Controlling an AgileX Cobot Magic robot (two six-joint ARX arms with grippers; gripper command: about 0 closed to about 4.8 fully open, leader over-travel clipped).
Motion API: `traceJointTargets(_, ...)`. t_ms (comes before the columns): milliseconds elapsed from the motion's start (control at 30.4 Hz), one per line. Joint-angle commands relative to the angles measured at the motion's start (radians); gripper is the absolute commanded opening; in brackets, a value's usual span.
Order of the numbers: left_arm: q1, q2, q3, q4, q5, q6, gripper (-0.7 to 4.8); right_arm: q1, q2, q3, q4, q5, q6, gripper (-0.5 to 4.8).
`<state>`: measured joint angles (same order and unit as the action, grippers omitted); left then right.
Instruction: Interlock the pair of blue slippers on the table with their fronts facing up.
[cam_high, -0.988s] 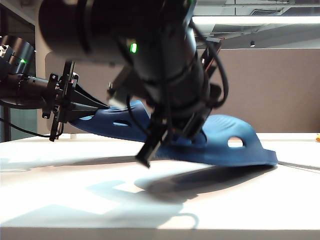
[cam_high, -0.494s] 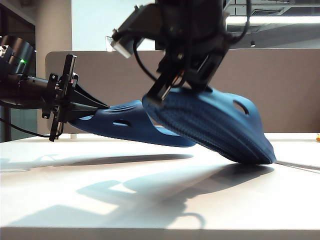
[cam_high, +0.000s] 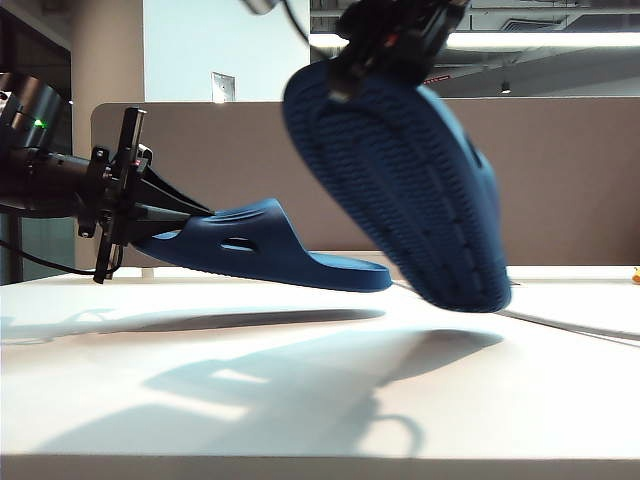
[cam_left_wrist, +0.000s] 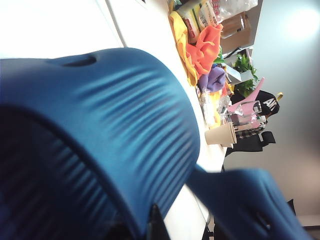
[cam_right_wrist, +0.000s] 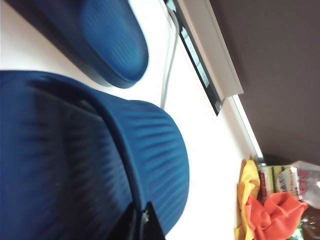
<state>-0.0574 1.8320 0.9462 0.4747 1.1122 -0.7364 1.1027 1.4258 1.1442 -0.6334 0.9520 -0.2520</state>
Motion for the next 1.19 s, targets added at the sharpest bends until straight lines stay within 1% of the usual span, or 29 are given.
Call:
traceJointTargets(33, 0.012, -0.007, 0.003, 0.018, 0.026, 0.007, -0.06, -0.058, -0.063, 0.003, 0.012, -0.084, -0.025, -0.01)
traceJointTargets(99, 0.015, -0.007, 0.003, 0.014, 0.034, 0.007, -0.06, -0.096, -0.105, 0.003, 0.025, -0.141, -0.055, -0.01)
traceJointTargets(198, 0.017, -0.007, 0.003, 0.012, 0.048, 0.006, -0.06, -0.148, -0.175, 0.003, 0.055, -0.238, -0.134, -0.01)
traceJointTargets(263, 0.017, -0.007, 0.003, 0.012, 0.056, 0.007, -0.06, -0.183, -0.224, 0.003, 0.081, -0.334, -0.182, -0.01)
traceJointTargets(362, 0.016, -0.007, 0.003, 0.013, 0.065, 0.006, -0.06, -0.239, -0.296, 0.003, 0.095, -0.521, -0.224, -0.01)
traceJointTargets(428, 0.016, -0.007, 0.003, 0.013, 0.081, 0.006, -0.06, -0.285, -0.334, 0.003, 0.1, -0.612, -0.222, -0.01)
traceJointTargets(494, 0.017, -0.007, 0.003, 0.013, 0.098, 0.003, -0.06, -0.357, -0.373, 0.003, 0.111, -0.705, -0.219, -0.01)
traceJointTargets(593, 0.016, -0.007, 0.003, 0.012, 0.138, 0.003, -0.06, -0.489, -0.405, 0.003, 0.115, -0.901, -0.218, -0.01)
traceJointTargets(659, 0.017, -0.007, 0.003, 0.012, 0.165, 0.0, -0.06, -0.552, -0.405, 0.003, 0.115, -1.021, -0.216, -0.01)
traceJointTargets(724, 0.017, -0.007, 0.003, 0.011, 0.207, -0.005, -0.06, -0.6, -0.399, 0.003, 0.124, -1.106, -0.221, -0.01)
traceJointTargets(790, 0.016, -0.007, 0.003, 0.01, 0.26, -0.008, -0.06, -0.611, -0.394, 0.002, 0.142, -1.133, -0.227, -0.01)
traceJointTargets(922, 0.016, -0.007, 0.003, 0.004, 0.314, -0.048, -0.06, -0.612, -0.388, 0.002, 0.151, -1.16, -0.289, -0.01)
traceJointTargets(988, 0.016, -0.007, 0.003, 0.004, 0.334, -0.062, -0.06, -0.612, -0.381, 0.002, 0.152, -1.195, -0.304, -0.01)
traceJointTargets(1054, 0.016, -0.007, 0.003, 0.001, 0.352, -0.066, -0.06, -0.613, -0.373, 0.002, 0.152, -1.196, -0.336, -0.01)
traceJointTargets(1185, 0.016, -0.007, 0.003, -0.01, 0.351, -0.068, -0.06, -0.614, -0.349, 0.002, 0.148, -1.262, -0.382, -0.01)
